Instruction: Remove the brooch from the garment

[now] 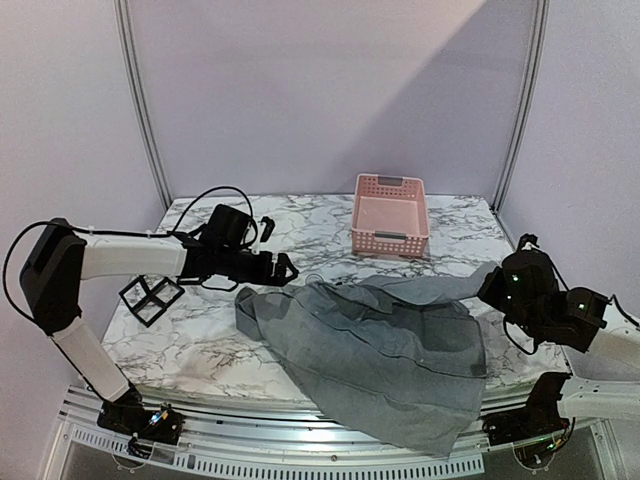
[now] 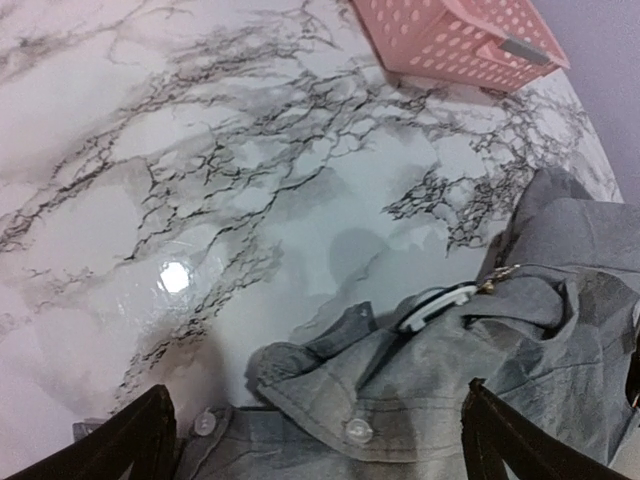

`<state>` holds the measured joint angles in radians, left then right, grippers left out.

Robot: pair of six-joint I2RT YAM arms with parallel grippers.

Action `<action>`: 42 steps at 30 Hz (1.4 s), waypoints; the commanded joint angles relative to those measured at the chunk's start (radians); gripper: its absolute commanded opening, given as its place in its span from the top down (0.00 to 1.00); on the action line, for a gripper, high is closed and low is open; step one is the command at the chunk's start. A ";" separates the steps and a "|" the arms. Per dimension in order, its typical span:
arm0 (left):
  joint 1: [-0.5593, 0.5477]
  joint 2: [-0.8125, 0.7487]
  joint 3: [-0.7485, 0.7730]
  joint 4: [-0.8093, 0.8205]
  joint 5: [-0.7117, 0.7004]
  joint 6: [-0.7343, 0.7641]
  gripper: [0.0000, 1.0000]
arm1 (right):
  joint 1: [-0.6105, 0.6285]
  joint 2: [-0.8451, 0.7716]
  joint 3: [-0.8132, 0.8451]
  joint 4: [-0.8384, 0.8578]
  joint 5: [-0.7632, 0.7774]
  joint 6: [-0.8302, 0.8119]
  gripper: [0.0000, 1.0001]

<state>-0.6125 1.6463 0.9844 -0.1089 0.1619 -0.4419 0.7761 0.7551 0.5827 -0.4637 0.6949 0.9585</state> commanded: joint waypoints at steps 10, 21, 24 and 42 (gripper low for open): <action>0.030 0.165 0.097 0.037 0.121 -0.062 0.29 | 0.002 -0.041 -0.021 -0.064 0.050 0.077 1.00; 0.026 0.242 0.157 0.014 0.128 -0.044 0.43 | 0.002 0.000 -0.022 -0.029 0.031 0.062 1.00; 0.020 0.256 0.172 0.001 0.131 -0.045 0.48 | 0.003 -0.003 -0.025 -0.021 0.032 0.062 1.00; -0.028 0.262 0.157 -0.064 0.062 -0.053 0.56 | 0.001 0.003 -0.027 0.006 0.037 0.042 1.00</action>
<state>-0.6212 1.9034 1.1439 -0.1474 0.2398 -0.4950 0.7761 0.7547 0.5739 -0.4698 0.7219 1.0084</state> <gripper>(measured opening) 0.445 0.010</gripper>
